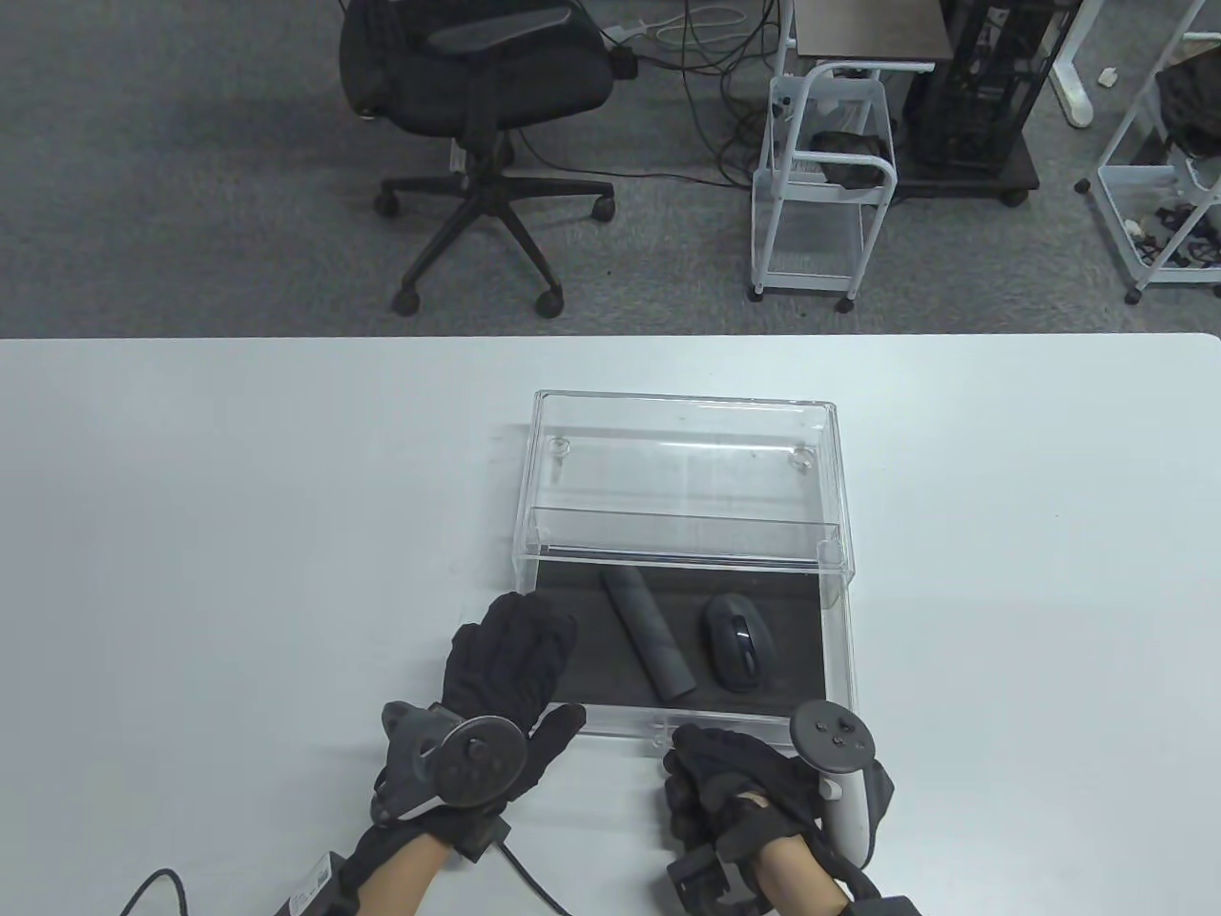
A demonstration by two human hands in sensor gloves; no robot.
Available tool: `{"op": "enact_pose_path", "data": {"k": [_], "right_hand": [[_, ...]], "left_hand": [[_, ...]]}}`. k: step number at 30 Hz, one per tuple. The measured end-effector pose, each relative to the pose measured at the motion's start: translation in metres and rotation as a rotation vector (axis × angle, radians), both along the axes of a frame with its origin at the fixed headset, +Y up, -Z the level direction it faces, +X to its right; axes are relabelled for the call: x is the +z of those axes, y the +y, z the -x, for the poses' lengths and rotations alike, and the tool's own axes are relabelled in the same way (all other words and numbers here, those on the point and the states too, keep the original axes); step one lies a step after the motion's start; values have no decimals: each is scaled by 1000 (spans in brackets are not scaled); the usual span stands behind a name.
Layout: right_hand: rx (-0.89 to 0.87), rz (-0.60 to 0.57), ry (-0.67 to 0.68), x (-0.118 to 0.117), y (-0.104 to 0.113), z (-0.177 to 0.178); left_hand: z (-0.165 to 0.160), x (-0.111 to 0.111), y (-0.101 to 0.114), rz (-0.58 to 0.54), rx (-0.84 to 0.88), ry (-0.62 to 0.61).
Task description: Pull drawer to retrieve items
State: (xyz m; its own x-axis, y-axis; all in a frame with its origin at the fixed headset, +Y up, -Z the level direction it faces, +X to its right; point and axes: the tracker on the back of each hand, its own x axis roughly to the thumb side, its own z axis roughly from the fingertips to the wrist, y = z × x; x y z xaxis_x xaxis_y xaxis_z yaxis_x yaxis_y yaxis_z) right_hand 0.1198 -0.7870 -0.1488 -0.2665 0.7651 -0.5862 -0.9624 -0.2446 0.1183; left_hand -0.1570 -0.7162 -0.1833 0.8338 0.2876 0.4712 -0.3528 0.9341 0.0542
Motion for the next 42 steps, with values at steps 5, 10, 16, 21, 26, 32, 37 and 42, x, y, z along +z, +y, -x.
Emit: {"op": "enact_pose_path", "data": {"k": [5, 10, 16, 21, 26, 32, 37, 42], "right_hand": [[9, 4, 18, 5, 1, -1], [103, -41, 38, 4, 0, 2], [439, -123, 424, -6, 37, 11], [566, -398, 437, -13, 96, 26], [930, -631, 360, -42, 118, 27], [1116, -441, 405, -76, 92, 26], [1128, -298, 475, -94, 74, 30], [1141, -109, 616, -107, 59, 34]], "left_hand": [[2, 0, 0, 0, 13, 5], [2, 1, 0, 1, 16, 5], [3, 0, 0, 4, 23, 9], [3, -1, 0, 16, 20, 9], [3, 0, 2, 11, 21, 8], [4, -1, 2, 14, 25, 6], [3, -1, 2, 14, 23, 2], [3, -1, 3, 15, 16, 0]]}}
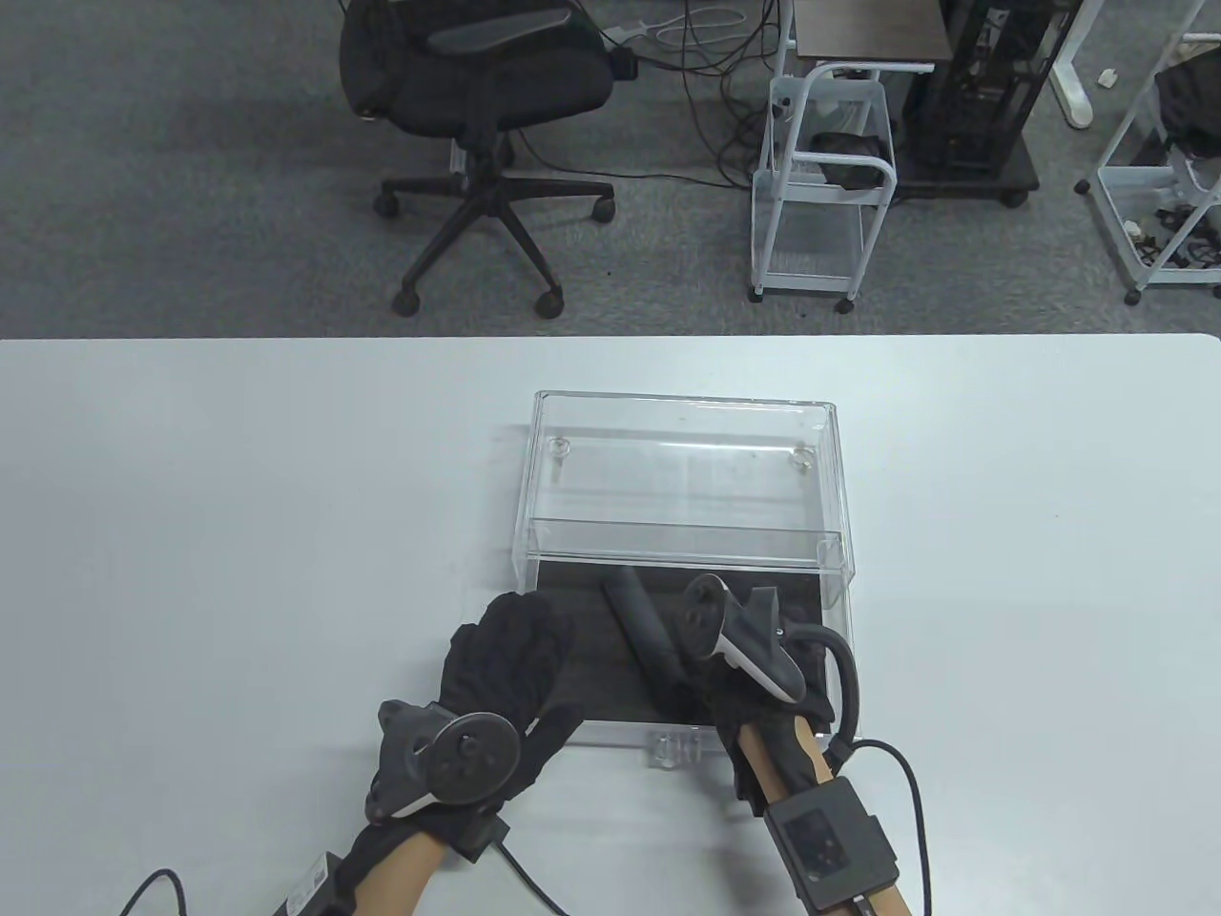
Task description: Pull drawer to retrieve items
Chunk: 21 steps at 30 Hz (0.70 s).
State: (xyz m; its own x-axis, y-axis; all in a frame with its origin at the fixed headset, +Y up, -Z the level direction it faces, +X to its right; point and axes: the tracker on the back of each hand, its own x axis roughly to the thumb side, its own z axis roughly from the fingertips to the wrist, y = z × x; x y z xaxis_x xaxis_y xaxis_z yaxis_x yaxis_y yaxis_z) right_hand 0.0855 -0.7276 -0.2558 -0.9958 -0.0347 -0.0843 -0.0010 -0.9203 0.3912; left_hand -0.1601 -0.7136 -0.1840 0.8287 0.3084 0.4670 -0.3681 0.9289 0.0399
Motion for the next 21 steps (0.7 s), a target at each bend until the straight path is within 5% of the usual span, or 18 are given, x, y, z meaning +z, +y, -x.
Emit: {"op": "enact_pose_path", "data": {"k": [13, 21], "right_hand": [[17, -47, -23, -9, -12, -3], [-41, -309, 121, 26, 28, -1]], "left_hand": [[0, 0, 0, 6, 1, 6], [-2, 1, 1, -3, -11, -4]]}}
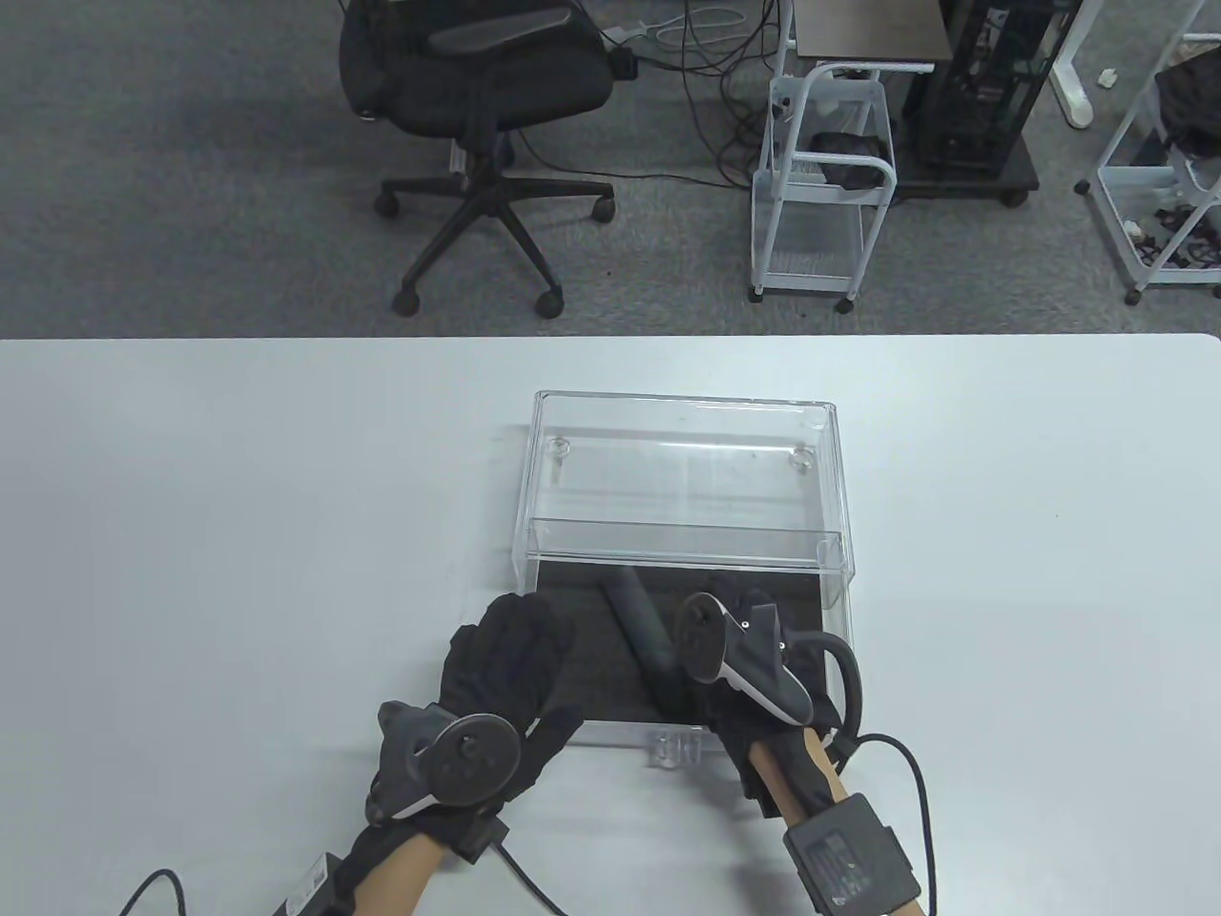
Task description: Pull drawer to retrieve items
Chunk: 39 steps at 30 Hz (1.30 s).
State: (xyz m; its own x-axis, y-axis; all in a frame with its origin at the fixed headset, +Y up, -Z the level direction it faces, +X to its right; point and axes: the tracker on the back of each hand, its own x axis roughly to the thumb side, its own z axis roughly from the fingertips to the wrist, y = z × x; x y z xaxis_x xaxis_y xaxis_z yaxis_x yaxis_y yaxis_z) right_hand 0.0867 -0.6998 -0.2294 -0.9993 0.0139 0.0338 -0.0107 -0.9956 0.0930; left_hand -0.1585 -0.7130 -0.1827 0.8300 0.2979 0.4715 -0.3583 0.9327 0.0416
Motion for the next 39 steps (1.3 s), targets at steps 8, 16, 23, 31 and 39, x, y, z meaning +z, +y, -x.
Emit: {"op": "enact_pose_path", "data": {"k": [8, 16, 23, 31, 39], "right_hand": [[-111, -223, -101, 20, 52, -59], [-74, -205, -357, 3, 28, -143], [-127, -47, -522, -9, -19, -192], [-121, 43, -605, -15, -46, -206], [-129, 78, -619, -14, -56, -208]], "left_hand": [[-2, 1, -1, 0, -11, -1], [-2, 1, -1, 4, -9, 9], [-3, 1, -1, -1, -16, 8], [-4, 1, -1, 1, -23, -1], [-5, 3, -1, -6, -15, -4]]}}
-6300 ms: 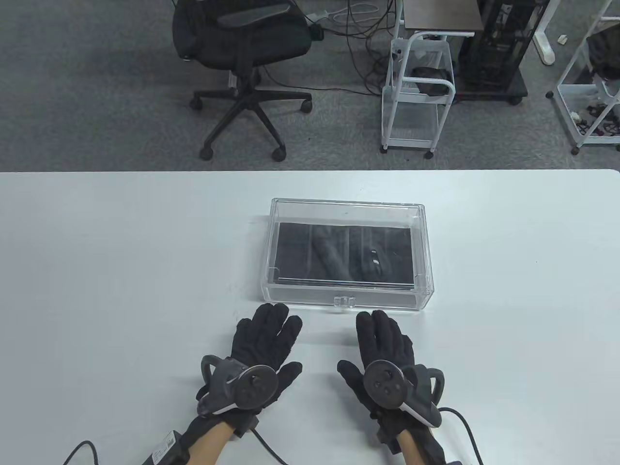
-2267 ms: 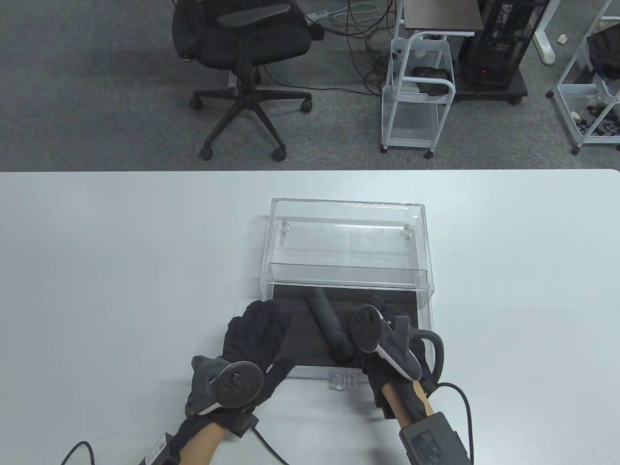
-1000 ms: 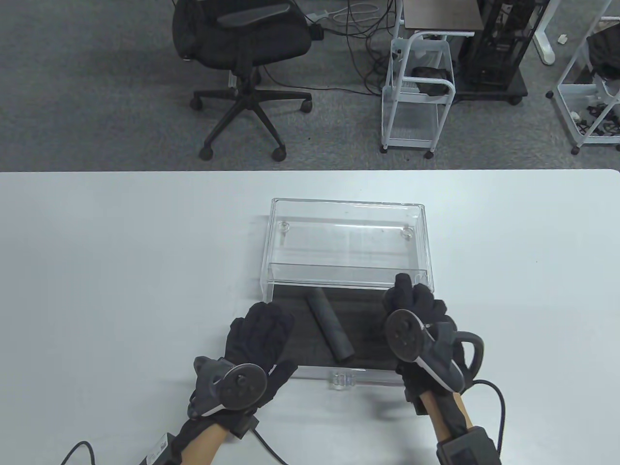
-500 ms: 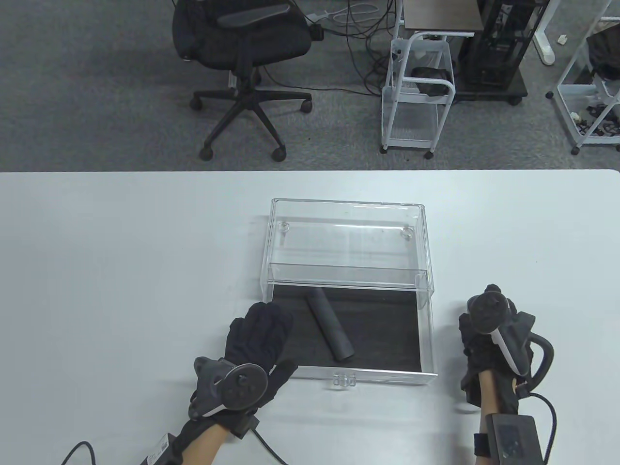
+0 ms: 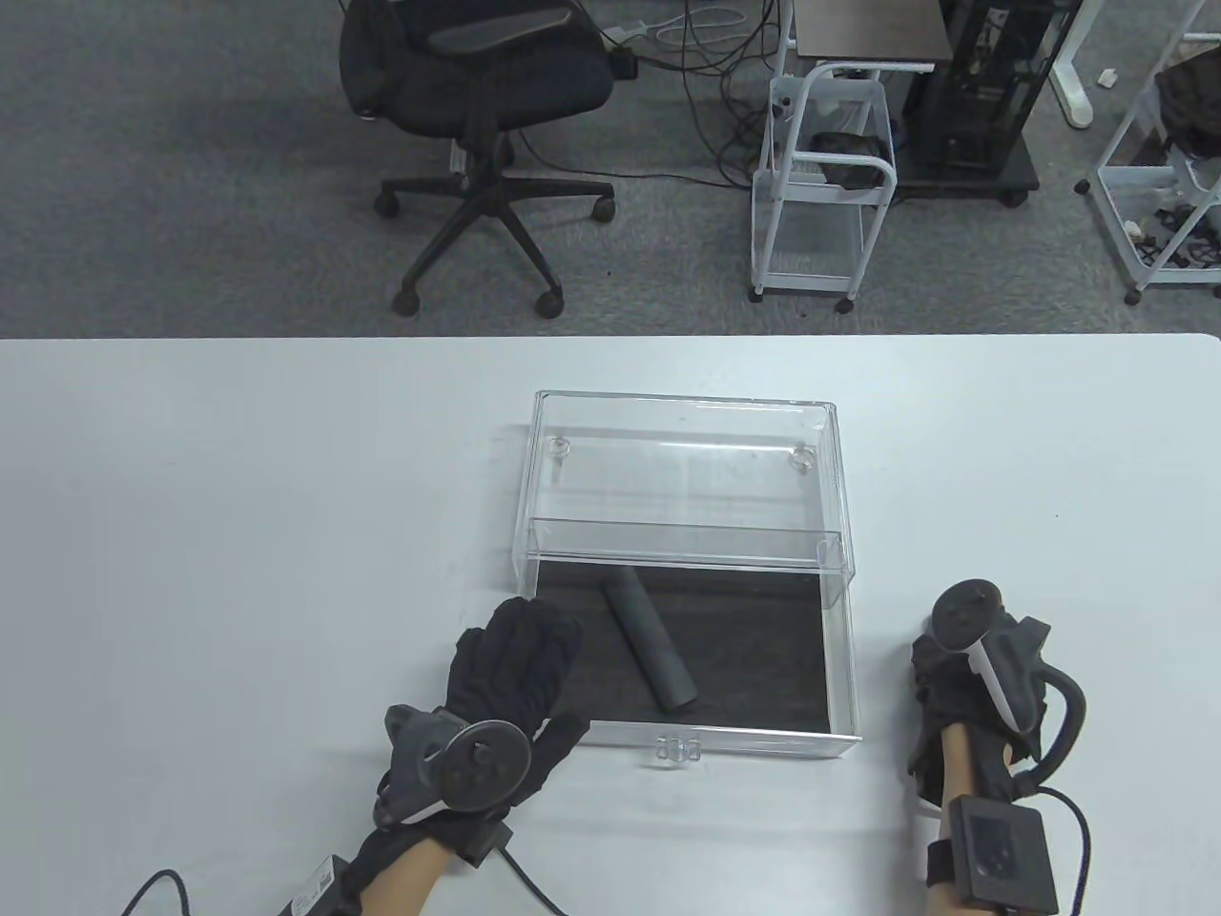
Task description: Pull drawer to retrieve items
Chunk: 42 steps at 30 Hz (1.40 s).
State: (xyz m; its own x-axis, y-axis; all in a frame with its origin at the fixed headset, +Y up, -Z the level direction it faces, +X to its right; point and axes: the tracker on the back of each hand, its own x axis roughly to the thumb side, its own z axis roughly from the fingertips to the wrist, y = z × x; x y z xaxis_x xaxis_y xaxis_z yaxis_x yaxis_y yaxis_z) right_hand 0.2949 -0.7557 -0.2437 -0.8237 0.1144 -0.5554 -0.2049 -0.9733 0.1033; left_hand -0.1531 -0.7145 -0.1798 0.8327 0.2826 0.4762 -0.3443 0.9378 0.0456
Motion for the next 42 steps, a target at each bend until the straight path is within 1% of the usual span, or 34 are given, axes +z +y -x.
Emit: {"op": "enact_pose_path", "data": {"k": [1, 3, 7, 8, 11, 13, 15, 18, 20, 25, 29, 31, 33, 36, 40, 42], "right_hand": [[-17, -11, 1, 2, 4, 1], [-8, -70, 16, 5, 16, 7], [42, -231, 117, 21, 57, 36], [49, -258, 141, 24, 64, 42], [53, -357, 276, 39, 88, 74], [44, -405, 366, 49, 98, 94], [12, -438, 463, 61, 103, 115], [-34, -443, 612, 74, 98, 144], [-63, -415, 708, 79, 91, 165], [-94, -353, 801, 79, 76, 190], [-100, -346, 837, 80, 72, 197], [-100, -345, 848, 81, 72, 199], [-95, -359, 855, 82, 74, 200], [-98, -379, 858, 84, 78, 200], [-96, -387, 849, 84, 80, 196], [-99, -386, 840, 84, 81, 192]], "left_hand": [[0, 0, 0, -1, 1, -1], [-1, 1, 0, -3, -1, -2], [-2, 3, 3, -22, 3, -9], [-2, 3, 4, -24, 3, -10], [-2, 5, 5, -29, 1, -23], [-2, 6, 7, -38, 4, -21], [-2, 7, 8, -49, 9, -22], [-4, 9, 11, -68, 6, -24], [-5, 11, 12, -75, 2, -29], [-8, 11, 12, -75, -7, -34], [-11, 9, 15, -76, -7, -35], [-14, 7, 18, -55, -33, -39], [-20, 1, 25, 25, -112, -52], [-34, -13, 32, 92, -228, -96], [-65, -44, 31, 162, -487, -167], [-80, -55, 29, 207, -613, -194]]}}
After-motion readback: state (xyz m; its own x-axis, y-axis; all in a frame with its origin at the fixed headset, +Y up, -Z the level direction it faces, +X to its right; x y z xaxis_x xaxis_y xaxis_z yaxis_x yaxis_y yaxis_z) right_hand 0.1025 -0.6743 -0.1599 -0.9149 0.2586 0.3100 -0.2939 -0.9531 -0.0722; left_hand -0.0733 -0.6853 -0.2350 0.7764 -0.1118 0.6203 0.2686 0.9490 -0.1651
